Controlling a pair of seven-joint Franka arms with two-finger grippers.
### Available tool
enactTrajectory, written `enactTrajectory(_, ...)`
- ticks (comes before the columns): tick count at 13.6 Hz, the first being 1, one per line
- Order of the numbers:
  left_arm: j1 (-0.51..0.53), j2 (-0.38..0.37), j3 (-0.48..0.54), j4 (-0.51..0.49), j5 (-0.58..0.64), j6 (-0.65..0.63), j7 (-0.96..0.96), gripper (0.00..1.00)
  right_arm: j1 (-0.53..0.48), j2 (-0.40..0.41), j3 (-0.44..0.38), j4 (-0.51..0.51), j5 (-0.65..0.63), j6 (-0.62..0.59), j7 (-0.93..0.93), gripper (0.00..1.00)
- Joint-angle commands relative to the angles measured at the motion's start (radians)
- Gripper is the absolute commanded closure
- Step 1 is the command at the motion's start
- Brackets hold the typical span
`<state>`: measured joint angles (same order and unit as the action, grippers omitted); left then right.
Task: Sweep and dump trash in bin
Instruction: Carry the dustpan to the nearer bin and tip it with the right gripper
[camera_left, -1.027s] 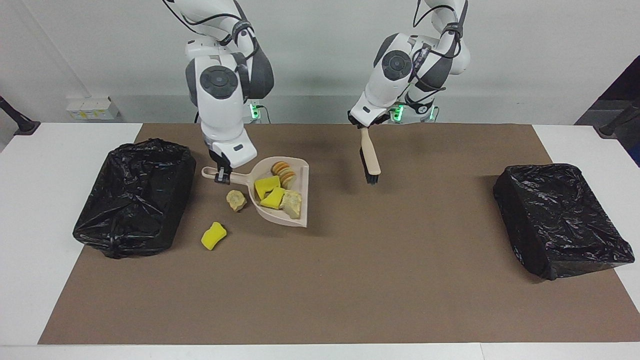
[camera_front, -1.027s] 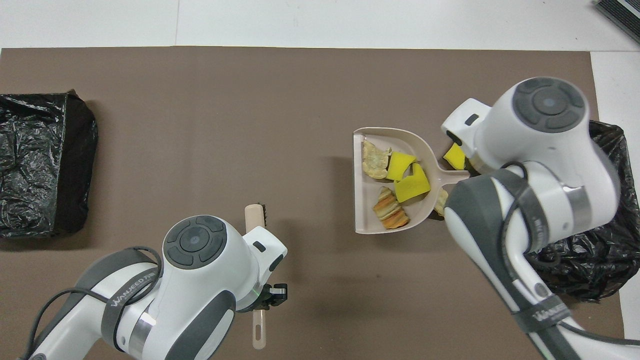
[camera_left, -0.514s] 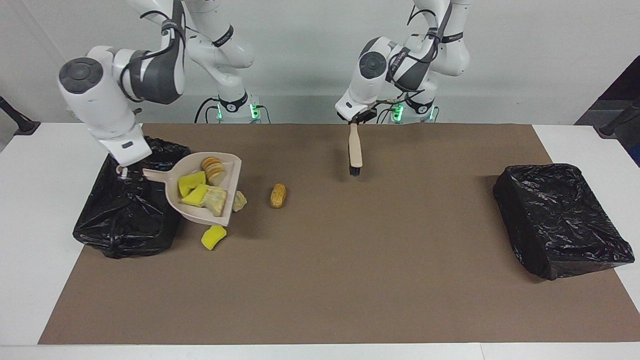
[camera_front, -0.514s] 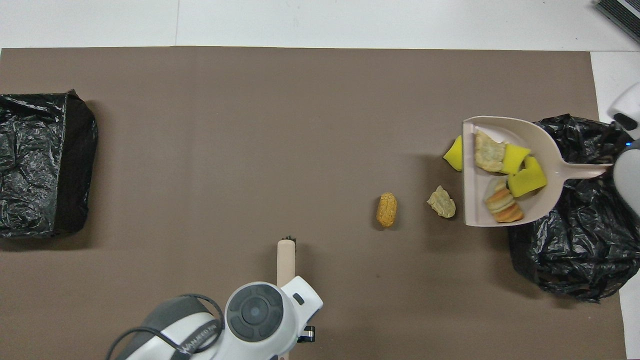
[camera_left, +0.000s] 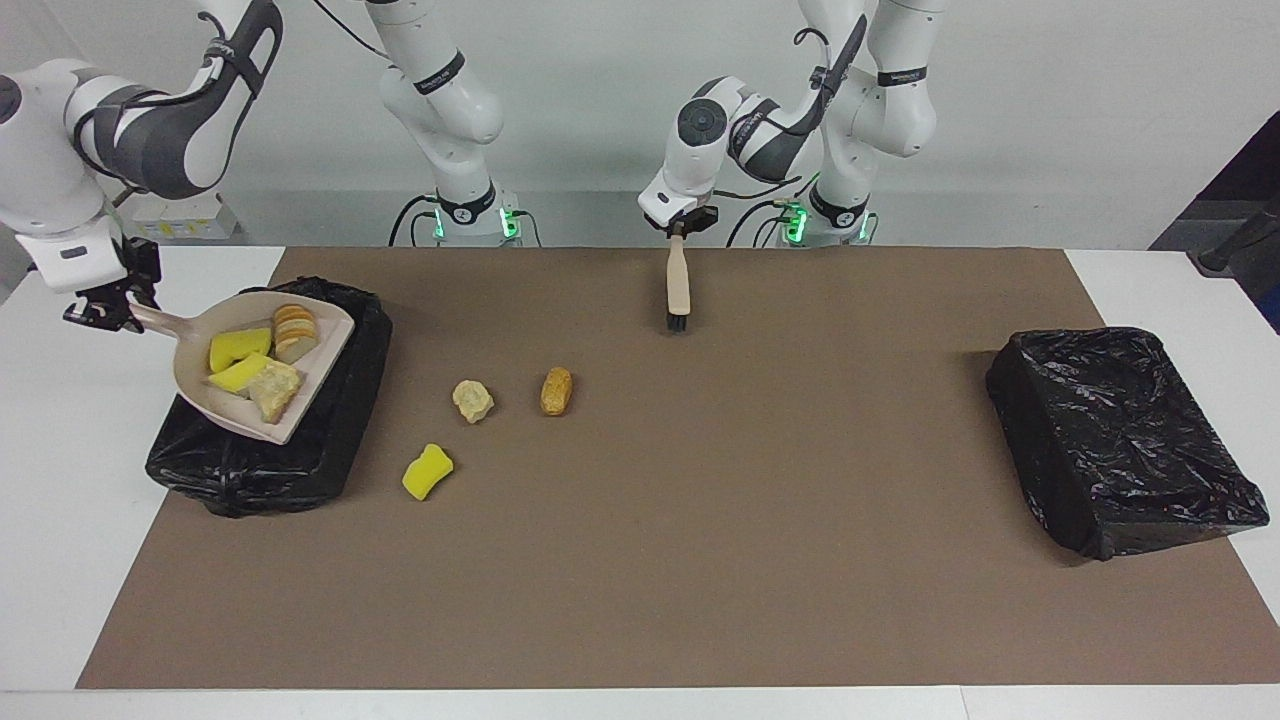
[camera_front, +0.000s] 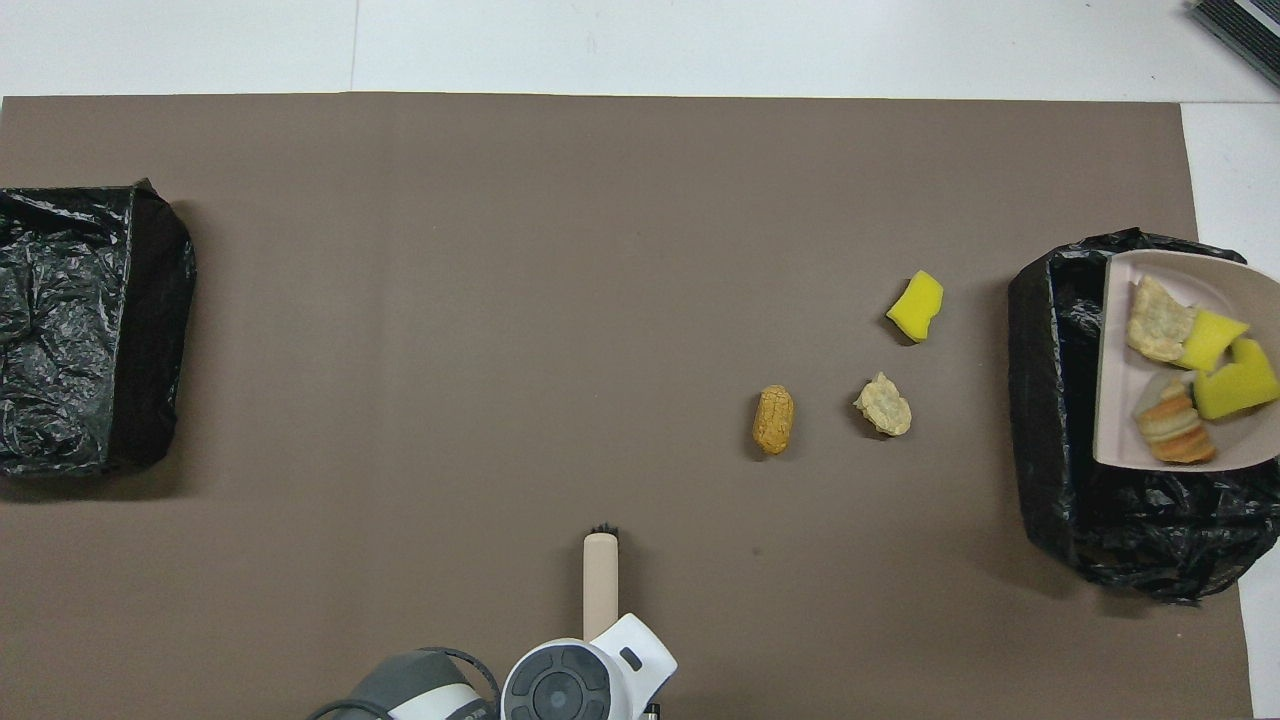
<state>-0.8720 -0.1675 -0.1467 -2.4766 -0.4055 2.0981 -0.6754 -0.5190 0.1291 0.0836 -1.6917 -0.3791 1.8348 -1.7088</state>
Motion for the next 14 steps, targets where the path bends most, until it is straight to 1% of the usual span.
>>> enactTrajectory(1,-0.009,-0.006,0.006,-0.016,-0.048,0.019,0.005,1.00,-0.001,-0.006,0.016,0.003,-0.179,0.008,-0.003,1.00)
enactTrajectory(4,-0.016,-0.006,0.007,-0.016,-0.059,0.025,0.002,1.00,0.062,-0.008,0.019,0.004,-0.352,-0.055,0.029,1.00)
enactTrajectory(6,-0.015,0.020,0.009,-0.016,-0.059,0.046,0.005,1.00,0.127,-0.013,0.022,0.004,-0.449,-0.098,0.040,1.00)
enactTrajectory(7,-0.015,0.023,0.009,-0.016,-0.059,0.048,0.004,0.94,0.146,-0.016,0.022,0.004,-0.487,-0.107,0.041,1.00)
enactTrajectory(8,-0.016,0.023,0.009,-0.016,-0.059,0.048,0.007,0.79,0.151,-0.026,0.025,0.004,-0.520,-0.109,0.041,1.00)
enactTrajectory(9,-0.015,0.023,0.009,-0.016,-0.058,0.043,0.005,0.59,0.151,-0.035,0.027,0.004,-0.540,-0.109,0.041,1.00)
enactTrajectory(10,-0.015,0.025,0.009,-0.015,-0.059,0.043,0.007,0.55,0.151,-0.043,0.027,0.004,-0.546,-0.111,0.041,1.00)
enactTrajectory(11,-0.015,0.035,0.012,-0.002,-0.058,0.033,0.001,0.36,0.149,-0.049,0.022,0.004,-0.547,-0.111,0.038,1.00)
enactTrajectory(12,-0.003,0.036,0.013,0.016,-0.050,0.031,-0.001,0.00,0.146,-0.051,0.019,0.004,-0.555,-0.111,0.037,1.00)
enactTrajectory(13,0.007,0.034,0.019,0.027,-0.042,0.031,0.002,0.00,0.148,-0.054,0.018,0.004,-0.563,-0.111,0.031,1.00)
enactTrajectory(14,0.054,0.026,0.019,0.050,-0.033,0.027,0.005,0.00,0.143,-0.069,0.022,0.006,-0.563,-0.111,0.029,1.00)
